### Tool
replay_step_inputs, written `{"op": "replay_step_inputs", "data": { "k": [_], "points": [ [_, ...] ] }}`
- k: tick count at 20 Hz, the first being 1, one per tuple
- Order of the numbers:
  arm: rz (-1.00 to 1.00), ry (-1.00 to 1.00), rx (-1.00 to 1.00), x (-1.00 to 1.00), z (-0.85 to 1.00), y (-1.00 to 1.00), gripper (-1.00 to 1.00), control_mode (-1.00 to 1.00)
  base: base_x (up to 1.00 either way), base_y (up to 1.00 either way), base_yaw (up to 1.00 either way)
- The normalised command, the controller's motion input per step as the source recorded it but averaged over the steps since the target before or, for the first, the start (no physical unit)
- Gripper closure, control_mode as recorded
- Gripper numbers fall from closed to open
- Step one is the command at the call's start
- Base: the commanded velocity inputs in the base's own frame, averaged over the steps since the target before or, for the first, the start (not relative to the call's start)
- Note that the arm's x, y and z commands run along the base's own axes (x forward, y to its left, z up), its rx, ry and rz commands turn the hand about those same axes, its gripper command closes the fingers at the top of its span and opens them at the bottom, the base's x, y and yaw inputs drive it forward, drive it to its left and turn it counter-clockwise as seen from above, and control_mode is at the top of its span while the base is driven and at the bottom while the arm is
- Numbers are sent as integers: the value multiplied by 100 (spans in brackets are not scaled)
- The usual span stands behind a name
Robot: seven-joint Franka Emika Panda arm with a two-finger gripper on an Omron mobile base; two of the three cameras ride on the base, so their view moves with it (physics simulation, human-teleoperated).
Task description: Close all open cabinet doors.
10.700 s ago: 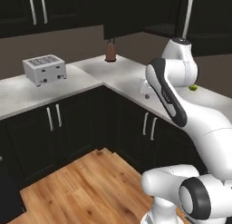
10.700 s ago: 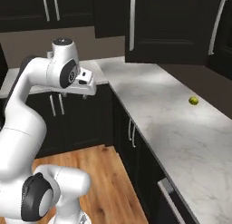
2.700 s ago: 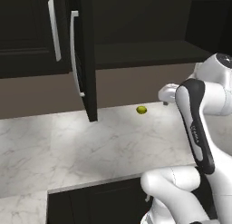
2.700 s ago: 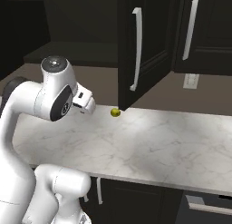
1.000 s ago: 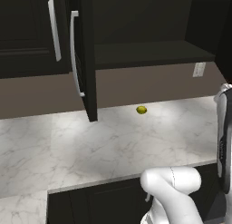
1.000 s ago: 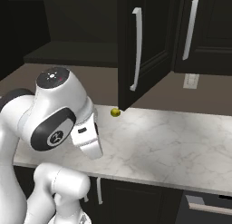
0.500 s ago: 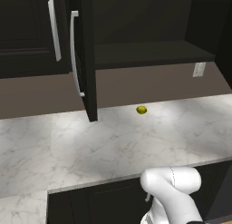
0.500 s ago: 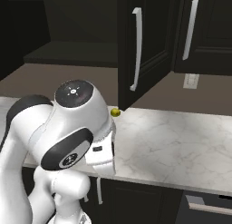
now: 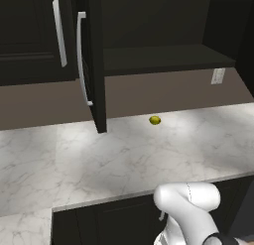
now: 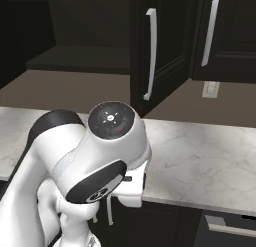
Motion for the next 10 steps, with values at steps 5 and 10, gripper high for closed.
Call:
{"op": "replay_step_inputs", "data": {
  "k": [5, 10],
  "points": [
    [0, -21, 11, 0, 6, -49, -100, -100, 0, 0, 0],
    [-4, -16, 14, 10, 9, -44, -100, -100, 0, 0, 0]
  ]
}}
